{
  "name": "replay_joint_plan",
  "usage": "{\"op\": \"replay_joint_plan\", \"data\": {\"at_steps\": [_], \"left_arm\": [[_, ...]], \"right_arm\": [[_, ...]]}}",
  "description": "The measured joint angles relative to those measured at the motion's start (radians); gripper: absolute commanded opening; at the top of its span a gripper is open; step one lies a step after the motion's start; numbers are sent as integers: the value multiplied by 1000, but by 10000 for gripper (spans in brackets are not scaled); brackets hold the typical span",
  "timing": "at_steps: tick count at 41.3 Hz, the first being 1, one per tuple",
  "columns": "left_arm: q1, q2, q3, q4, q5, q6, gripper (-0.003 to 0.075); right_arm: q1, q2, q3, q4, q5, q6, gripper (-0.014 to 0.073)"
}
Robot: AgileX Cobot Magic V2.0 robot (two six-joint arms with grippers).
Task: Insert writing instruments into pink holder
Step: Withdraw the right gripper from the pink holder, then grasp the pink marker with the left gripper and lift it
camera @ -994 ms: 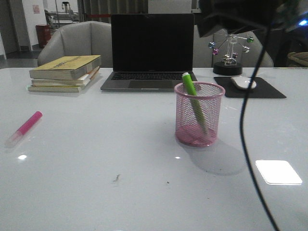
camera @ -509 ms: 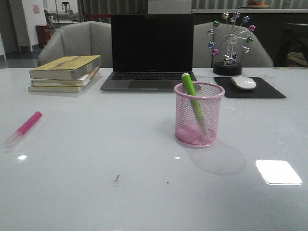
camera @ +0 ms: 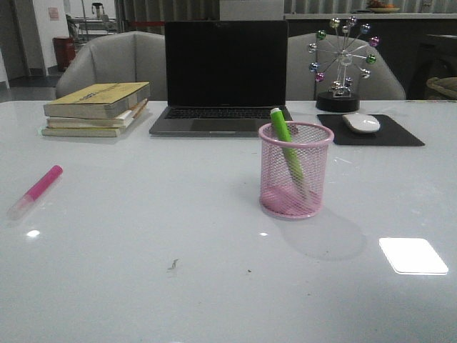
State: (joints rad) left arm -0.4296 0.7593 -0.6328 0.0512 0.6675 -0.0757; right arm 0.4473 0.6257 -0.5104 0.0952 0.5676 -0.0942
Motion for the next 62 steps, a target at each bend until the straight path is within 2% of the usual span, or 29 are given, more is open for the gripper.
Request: {"op": "replay_joint_plan", "data": {"at_steps": [7, 13, 20, 32, 41, 50, 62], "left_arm": [[117, 211, -127, 0, 79, 0, 582], [222, 413, -227, -10, 82, 0, 582], [298, 664, -370, -33, 76, 0, 582], [310, 1025, -635, -51, 69, 0, 582], [310, 1227, -834, -51, 109, 5, 582], [310, 1370, -996, -51, 159, 18, 582], [310, 1465, -1100, -57, 194, 20, 582]], "right_arm": [[0, 0, 0, 0, 6, 0, 448], [0, 0, 0, 0, 10, 0, 448], [0, 0, 0, 0, 12, 0, 448], [0, 0, 0, 0, 12, 0, 448], [0, 0, 0, 0, 13, 2, 448], [0, 0, 0, 0, 13, 2, 448], [0, 0, 0, 0, 14, 2, 448]]}}
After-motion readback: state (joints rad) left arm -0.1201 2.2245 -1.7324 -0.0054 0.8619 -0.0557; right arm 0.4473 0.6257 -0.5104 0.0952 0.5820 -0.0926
